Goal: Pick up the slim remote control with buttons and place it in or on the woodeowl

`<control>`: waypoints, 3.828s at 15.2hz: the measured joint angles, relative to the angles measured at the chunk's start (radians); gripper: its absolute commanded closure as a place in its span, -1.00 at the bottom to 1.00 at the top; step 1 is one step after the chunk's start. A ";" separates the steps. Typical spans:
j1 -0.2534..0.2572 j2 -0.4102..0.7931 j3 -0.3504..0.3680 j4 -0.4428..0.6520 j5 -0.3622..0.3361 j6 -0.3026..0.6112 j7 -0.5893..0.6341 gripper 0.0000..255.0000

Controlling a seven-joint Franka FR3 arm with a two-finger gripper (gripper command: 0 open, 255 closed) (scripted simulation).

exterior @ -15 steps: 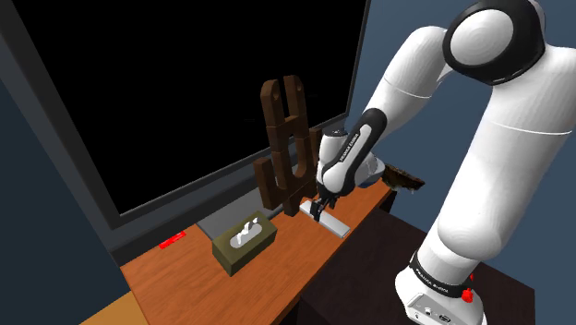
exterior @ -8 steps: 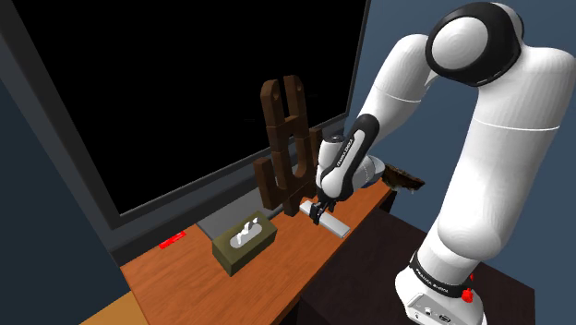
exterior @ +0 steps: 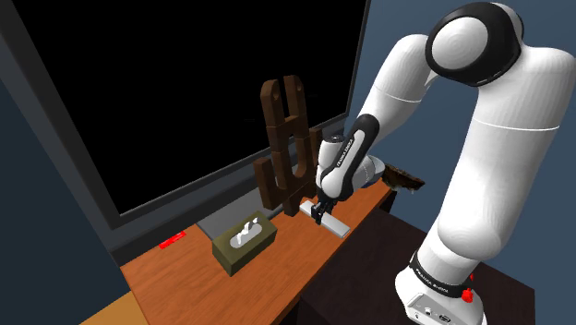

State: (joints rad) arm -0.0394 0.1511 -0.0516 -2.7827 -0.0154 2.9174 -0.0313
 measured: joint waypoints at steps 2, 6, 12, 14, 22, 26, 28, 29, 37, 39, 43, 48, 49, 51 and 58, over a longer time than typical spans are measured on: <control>0.000 0.000 0.000 0.000 0.000 0.000 0.000 1.00; 0.001 -0.010 -0.001 -0.002 -0.001 -0.009 0.002 1.00; 0.002 -0.116 -0.006 -0.012 -0.013 -0.103 0.008 1.00; 0.002 -0.151 -0.007 -0.013 -0.016 -0.137 0.011 1.00; 0.001 -0.299 -0.006 -0.014 -0.025 -0.283 0.016 1.00; -0.001 -0.365 -0.006 -0.010 -0.027 -0.355 0.017 1.00; -0.001 -0.397 -0.005 -0.001 -0.028 -0.395 0.017 1.00; -0.001 -0.411 -0.005 0.002 -0.028 -0.412 0.016 1.00; 0.000 -0.519 0.000 0.038 -0.027 -0.557 0.019 1.00; -0.008 -0.528 -0.009 0.046 -0.032 -0.572 0.007 1.00; -0.065 -0.530 -0.082 0.056 -0.071 -0.583 -0.090 1.00; -0.136 -0.492 -0.182 0.090 -0.115 -0.574 -0.226 1.00; -0.146 -0.490 -0.197 0.095 -0.120 -0.575 -0.247 1.00; -0.173 -0.465 -0.243 0.126 -0.132 -0.578 -0.311 1.00; -0.226 -0.340 -0.368 0.263 -0.114 -0.581 -0.511 1.00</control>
State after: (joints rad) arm -0.2653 -0.1886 -0.4196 -2.5200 -0.1299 2.3363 -0.5426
